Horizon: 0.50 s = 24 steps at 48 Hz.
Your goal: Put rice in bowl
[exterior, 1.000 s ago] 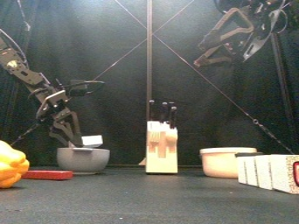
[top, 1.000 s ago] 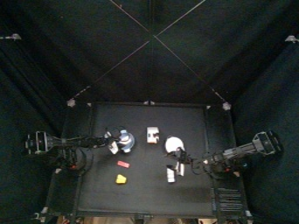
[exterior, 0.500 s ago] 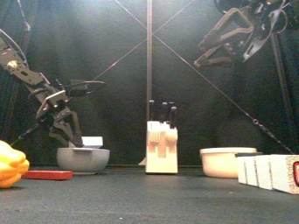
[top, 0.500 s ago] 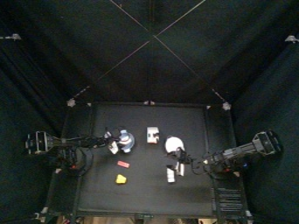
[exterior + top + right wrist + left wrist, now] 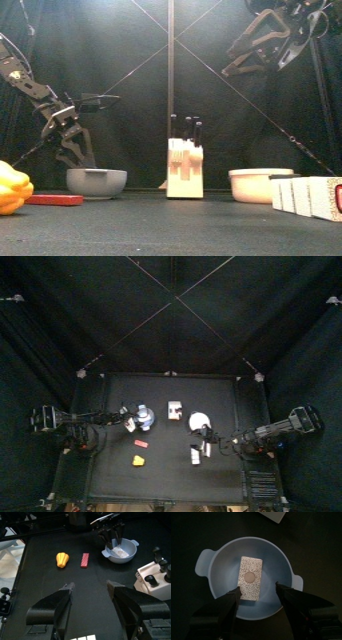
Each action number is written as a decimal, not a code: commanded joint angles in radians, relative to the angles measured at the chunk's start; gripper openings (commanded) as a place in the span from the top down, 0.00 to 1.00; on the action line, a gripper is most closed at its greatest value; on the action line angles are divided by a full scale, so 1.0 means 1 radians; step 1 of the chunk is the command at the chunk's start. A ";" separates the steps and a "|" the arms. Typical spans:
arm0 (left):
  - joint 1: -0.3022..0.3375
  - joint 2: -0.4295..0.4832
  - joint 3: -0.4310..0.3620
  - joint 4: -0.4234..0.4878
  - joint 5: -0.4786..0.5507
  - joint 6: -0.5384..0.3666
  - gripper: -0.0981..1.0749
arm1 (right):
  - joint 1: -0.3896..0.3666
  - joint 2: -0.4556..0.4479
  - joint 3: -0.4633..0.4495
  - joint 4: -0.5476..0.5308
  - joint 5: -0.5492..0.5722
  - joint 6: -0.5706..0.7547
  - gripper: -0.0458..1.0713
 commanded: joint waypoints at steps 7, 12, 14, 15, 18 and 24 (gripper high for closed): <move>-0.003 0.002 -0.023 0.002 -0.008 0.000 0.14 | 0.000 -0.008 -0.012 -0.002 0.005 0.002 0.17; -0.003 0.000 -0.023 0.002 -0.006 0.002 0.14 | 0.000 -0.008 -0.012 -0.002 0.003 0.002 0.17; -0.003 0.000 -0.023 0.002 -0.008 0.002 0.14 | 0.000 -0.009 -0.012 -0.002 0.003 0.002 0.17; -0.003 -0.002 -0.023 0.003 -0.008 0.002 0.14 | 0.000 -0.009 -0.012 -0.002 0.003 0.002 0.17; -0.003 -0.005 -0.023 0.006 -0.006 0.003 0.14 | 0.000 -0.008 -0.012 -0.002 0.003 0.002 0.17; -0.003 -0.011 -0.023 0.011 -0.008 0.002 0.14 | 0.000 -0.009 -0.012 -0.002 0.003 0.002 0.17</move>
